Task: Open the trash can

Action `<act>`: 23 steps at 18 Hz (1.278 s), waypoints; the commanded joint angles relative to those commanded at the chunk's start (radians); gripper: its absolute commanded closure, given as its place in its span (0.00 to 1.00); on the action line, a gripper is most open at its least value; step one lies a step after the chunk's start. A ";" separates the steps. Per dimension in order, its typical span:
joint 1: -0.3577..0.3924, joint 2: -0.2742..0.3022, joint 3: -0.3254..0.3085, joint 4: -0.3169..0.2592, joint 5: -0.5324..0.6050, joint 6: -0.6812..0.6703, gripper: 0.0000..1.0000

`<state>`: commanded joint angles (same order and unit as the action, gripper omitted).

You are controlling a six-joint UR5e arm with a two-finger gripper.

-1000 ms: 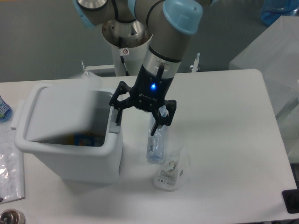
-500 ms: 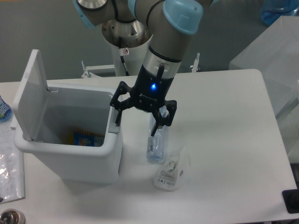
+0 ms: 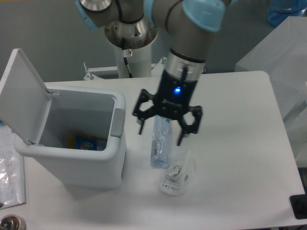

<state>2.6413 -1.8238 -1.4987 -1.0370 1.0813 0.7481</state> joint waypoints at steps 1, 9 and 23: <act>0.021 -0.011 0.000 0.002 0.015 0.043 0.00; 0.144 -0.100 0.002 0.003 0.083 0.385 0.00; 0.161 -0.209 0.074 0.005 0.308 0.781 0.00</act>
<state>2.8026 -2.0325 -1.4251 -1.0324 1.3896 1.5291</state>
